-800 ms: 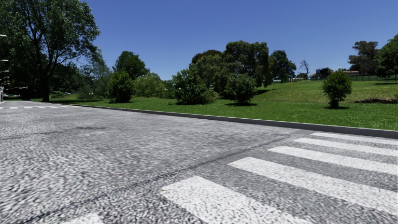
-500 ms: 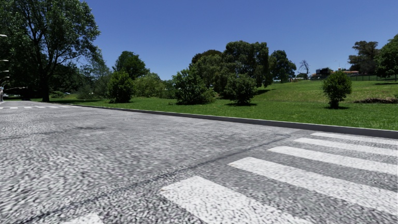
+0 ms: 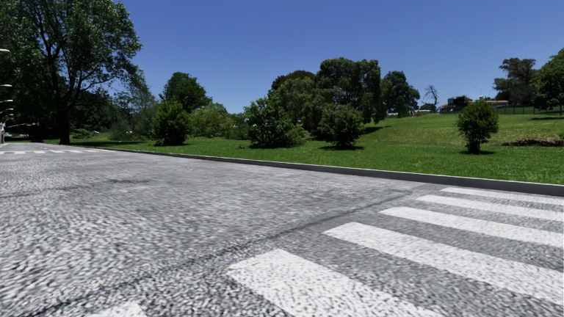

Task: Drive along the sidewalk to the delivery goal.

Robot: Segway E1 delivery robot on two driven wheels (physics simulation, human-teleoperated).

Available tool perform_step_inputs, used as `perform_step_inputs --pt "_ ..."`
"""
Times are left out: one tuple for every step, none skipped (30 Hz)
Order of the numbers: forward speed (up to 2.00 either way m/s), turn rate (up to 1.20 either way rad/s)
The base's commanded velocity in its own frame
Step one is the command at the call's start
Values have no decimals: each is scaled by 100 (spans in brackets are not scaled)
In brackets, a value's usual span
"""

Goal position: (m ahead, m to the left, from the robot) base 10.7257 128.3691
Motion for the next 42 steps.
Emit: perform_step_inputs --pt "0 0" --pt "0 0" --pt "0 0" --pt "0 0" --pt "0 0" --pt "0 0" --pt "0 11" --pt "0 28" --pt "0 28" --pt "0 33" --pt "-3 35" --pt "-9 36" --pt "-9 36" --pt "-10 44" --pt "-12 48" --pt "-17 49" --pt "-17 49" --pt "-30 49" --pt "-33 49" --pt "-33 49" --pt "-33 49" --pt "-33 49" --pt "-33 49" --pt "-33 49" --pt "-33 49" --pt "-33 49" --pt "-33 49" --pt "-31 49" --pt "-31 49" --pt "-31 49" --pt "-31 49" --pt "-31 49" --pt "-30 49" --pt "-30 49" --pt "-30 49" --pt "-29 49" --pt "-29 49" --pt "-29 49" --pt "-29 49" --pt "-29 49" --pt "-28 49" --pt "-28 49"
